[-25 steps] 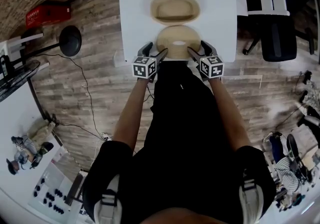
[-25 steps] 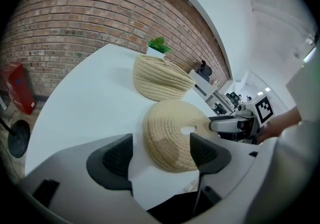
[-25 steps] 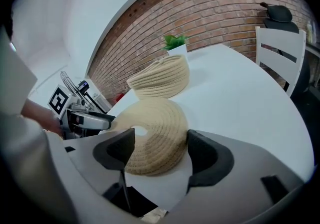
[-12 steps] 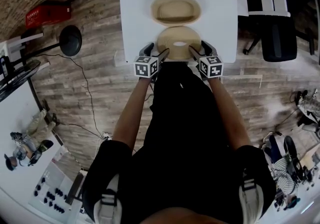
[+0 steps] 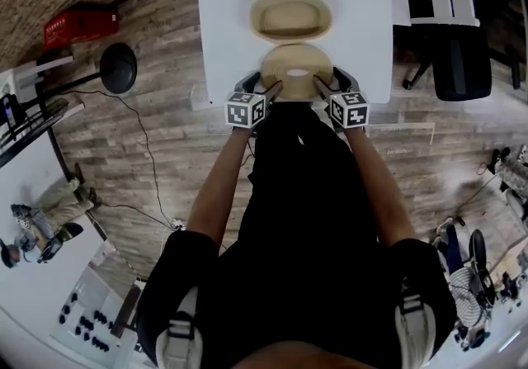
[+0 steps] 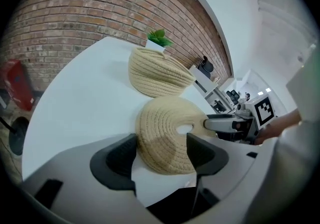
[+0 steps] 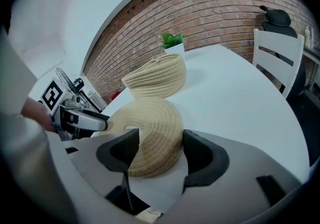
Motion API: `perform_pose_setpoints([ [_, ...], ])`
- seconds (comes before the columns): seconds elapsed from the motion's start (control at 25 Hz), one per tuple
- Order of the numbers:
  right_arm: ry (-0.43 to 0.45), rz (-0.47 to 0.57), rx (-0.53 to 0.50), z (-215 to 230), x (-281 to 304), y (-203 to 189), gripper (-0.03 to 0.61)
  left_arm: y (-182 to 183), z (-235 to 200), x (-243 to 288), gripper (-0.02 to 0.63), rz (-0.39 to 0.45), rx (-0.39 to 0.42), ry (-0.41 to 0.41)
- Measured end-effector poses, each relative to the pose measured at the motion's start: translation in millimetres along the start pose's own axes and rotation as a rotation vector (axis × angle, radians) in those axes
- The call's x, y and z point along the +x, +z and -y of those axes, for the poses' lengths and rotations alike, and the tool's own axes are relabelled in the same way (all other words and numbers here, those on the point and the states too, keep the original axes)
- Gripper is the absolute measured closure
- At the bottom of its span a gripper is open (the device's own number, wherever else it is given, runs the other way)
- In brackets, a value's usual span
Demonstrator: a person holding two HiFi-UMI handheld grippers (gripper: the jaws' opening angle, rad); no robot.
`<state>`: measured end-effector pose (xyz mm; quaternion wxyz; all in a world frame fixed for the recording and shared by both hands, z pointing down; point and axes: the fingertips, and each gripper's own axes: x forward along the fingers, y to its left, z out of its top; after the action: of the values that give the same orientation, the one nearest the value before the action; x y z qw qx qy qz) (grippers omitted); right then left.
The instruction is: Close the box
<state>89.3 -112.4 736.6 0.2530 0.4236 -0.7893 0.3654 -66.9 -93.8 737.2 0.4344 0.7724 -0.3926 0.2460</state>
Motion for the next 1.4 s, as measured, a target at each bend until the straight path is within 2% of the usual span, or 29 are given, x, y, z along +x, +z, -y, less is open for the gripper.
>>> perform_pose_setpoints([
  [0.16,-0.015,-0.007,-0.008,2.9,-0.7,-1.4,0.330,-1.8,-2.9,0.5,0.311,0.010,0.018,0.038],
  [0.32,-0.013,-0.017,-0.009,4.9,-1.4,-0.6,0.351,-2.7,-8.7,0.3,0.376,-0.029,0.056,0.086],
  [0.72,-0.027,-0.032,0.045,10.9,-5.5,-4.0,0.367,-2.7,-5.5,0.7,0.399,-0.043,0.033,0.084],
  [1.2,-0.044,0.008,0.111,21.9,-20.2,-0.1,0.403,7.7,4.3,-3.6,0.449,0.005,0.029,0.111],
  [1.4,-0.042,0.030,0.097,18.9,-26.8,6.0,0.408,12.0,8.7,-10.4,0.456,0.036,0.025,0.121],
])
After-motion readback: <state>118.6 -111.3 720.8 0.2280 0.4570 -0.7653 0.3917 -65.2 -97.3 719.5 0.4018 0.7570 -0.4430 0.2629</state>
